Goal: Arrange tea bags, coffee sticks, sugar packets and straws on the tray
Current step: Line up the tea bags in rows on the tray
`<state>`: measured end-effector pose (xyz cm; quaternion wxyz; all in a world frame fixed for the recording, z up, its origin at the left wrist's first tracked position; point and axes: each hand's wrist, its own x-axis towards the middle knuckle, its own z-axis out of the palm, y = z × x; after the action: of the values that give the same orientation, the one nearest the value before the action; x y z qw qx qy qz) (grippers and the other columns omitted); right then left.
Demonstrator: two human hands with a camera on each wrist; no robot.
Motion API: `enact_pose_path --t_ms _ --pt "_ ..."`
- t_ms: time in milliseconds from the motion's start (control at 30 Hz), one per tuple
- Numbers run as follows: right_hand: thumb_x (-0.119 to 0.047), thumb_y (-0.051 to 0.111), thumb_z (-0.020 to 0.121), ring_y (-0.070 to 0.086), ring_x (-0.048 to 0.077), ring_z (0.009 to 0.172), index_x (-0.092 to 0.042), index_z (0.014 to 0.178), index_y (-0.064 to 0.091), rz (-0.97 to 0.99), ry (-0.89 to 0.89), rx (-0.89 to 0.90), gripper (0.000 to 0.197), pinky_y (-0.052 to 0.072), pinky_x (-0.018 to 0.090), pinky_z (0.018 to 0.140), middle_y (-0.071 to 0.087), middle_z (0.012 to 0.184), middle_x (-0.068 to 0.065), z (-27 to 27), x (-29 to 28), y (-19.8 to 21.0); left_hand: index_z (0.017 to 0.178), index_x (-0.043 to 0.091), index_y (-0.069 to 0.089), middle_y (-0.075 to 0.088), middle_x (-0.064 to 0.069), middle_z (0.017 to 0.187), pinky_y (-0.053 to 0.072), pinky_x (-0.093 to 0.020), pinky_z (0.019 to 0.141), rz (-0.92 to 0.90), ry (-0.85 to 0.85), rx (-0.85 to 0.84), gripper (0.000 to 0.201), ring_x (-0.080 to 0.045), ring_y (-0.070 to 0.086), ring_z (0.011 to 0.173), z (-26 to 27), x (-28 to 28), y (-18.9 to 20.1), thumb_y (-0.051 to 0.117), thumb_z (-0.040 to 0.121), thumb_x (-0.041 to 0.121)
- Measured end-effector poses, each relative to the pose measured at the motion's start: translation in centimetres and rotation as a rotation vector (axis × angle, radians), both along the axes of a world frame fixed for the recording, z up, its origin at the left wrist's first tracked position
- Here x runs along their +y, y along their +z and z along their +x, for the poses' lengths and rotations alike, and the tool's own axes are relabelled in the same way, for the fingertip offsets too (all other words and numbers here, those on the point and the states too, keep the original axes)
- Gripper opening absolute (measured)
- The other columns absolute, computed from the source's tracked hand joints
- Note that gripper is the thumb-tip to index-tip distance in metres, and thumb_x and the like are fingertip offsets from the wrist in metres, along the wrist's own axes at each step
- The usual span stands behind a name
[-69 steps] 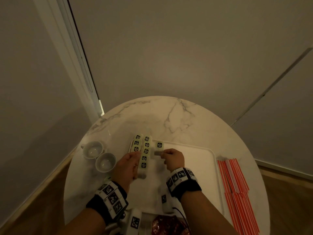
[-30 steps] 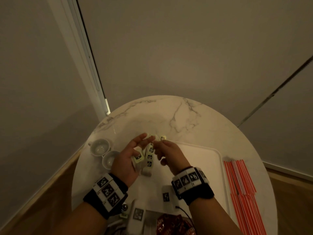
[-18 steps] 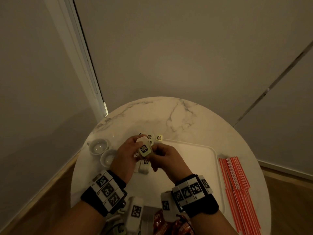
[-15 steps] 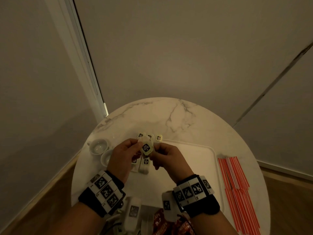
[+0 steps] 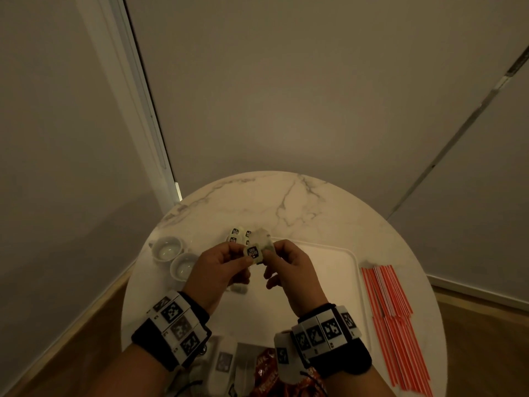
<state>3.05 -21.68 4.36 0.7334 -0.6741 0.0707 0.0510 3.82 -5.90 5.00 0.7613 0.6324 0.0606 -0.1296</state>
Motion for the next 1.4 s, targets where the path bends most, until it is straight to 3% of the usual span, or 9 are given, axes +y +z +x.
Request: enact_pose_path --t_ms 233,400,567,700,833,1033,1267,1333,1400 --pt "0.0 0.055 0.091 0.059 0.023 0.061 -0.006 0.095 0.048 0.165 0.03 0.136 0.01 0.052 0.035 0.051 0.059 0.083 0.02 -1.4 -1.4 1.0 0.083 0.002 0.063 0.061 -0.018 0.078 0.053 -0.033 0.061 -0.136 -0.041 0.011 0.008 -0.022 0.057 0.065 -1.4 0.4 1.6 0.067 0.077 0.005" --pt "-0.015 0.059 0.094 0.065 0.026 0.069 -0.013 0.111 0.057 -0.026 0.276 0.081 0.018 0.055 0.035 0.054 0.066 0.089 0.012 -2.9 -0.9 1.5 0.09 0.002 0.058 0.067 -0.019 0.083 0.053 -0.043 0.068 -0.136 -0.165 -0.001 0.014 -0.029 0.063 0.069 -2.6 0.0 3.5 0.061 0.079 0.01" --pt "-0.022 0.05 0.098 0.062 0.018 0.074 -0.013 0.088 0.066 -0.254 0.361 0.015 0.021 0.051 0.035 0.066 0.065 0.078 0.004 -3.4 -0.9 1.6 0.105 0.002 0.059 0.07 -0.019 0.082 0.056 -0.029 0.059 -0.082 -0.152 -0.123 0.023 -0.022 0.066 0.065 -3.6 -0.6 5.9 0.055 0.083 0.0" --pt "-0.024 0.044 0.101 0.059 0.015 0.082 -0.012 0.094 0.069 -0.267 0.383 -0.001 0.029 0.049 0.034 0.073 0.067 0.09 0.004 -3.8 -1.7 1.9 0.107 0.012 0.066 0.071 -0.01 0.077 0.055 -0.027 0.059 0.117 -0.11 -0.208 0.026 -0.02 0.066 0.064 -3.8 0.2 6.5 0.058 0.087 -0.002" --pt "-0.017 0.041 0.101 0.06 0.015 0.076 -0.013 0.114 0.063 -0.195 0.326 -0.196 0.025 0.048 0.034 0.068 0.061 0.079 -0.001 -4.8 -2.2 2.6 0.086 0.004 0.066 0.071 -0.013 0.074 0.053 -0.028 0.057 0.253 -0.042 -0.212 0.007 -0.022 0.068 0.06 -3.9 0.8 6.4 0.06 0.089 0.002" --pt "-0.023 0.042 0.096 0.06 0.018 0.07 -0.019 0.095 0.066 -0.051 0.178 -0.379 0.024 0.047 0.034 0.066 0.063 0.072 0.001 -5.9 -2.6 4.5 0.076 0.005 0.066 0.069 -0.009 0.076 0.053 -0.039 0.074 0.177 0.067 -0.124 0.015 -0.025 0.065 0.074 -4.5 0.7 5.7 0.059 0.089 0.007" --pt "-0.021 0.031 0.104 0.064 0.032 0.091 -0.008 0.099 0.05 0.396 0.109 -0.178 0.024 0.052 0.036 0.067 0.067 0.114 0.017 -5.5 -3.0 6.4 0.087 -0.007 0.056 0.07 -0.023 0.075 0.057 -0.033 0.059 0.209 -0.19 -0.23 0.005 -0.03 0.066 0.059 -5.9 -0.5 6.1 0.054 0.09 -0.004" --pt "-0.021 0.03 0.104 0.066 0.033 0.089 -0.008 0.095 0.047 0.476 0.159 -0.157 0.024 0.053 0.039 0.07 0.068 0.106 0.022 -5.6 -2.7 7.0 0.089 -0.01 0.056 0.069 -0.02 0.07 0.054 -0.029 0.055 0.262 -0.212 -0.251 0.006 -0.028 0.064 0.056 -5.9 -0.6 5.6 0.055 0.09 -0.005" --pt "-0.023 0.03 0.103 0.065 0.032 0.078 -0.009 0.09 0.045 0.53 0.184 -0.147 0.024 0.054 0.041 0.073 0.063 0.079 0.019 -5.8 -2.2 7.5 0.09 -0.012 0.057 0.068 -0.019 0.068 0.055 -0.03 0.055 0.298 -0.22 -0.249 0.007 -0.029 0.064 0.056 -5.7 -0.8 5.2 0.056 0.089 -0.005"
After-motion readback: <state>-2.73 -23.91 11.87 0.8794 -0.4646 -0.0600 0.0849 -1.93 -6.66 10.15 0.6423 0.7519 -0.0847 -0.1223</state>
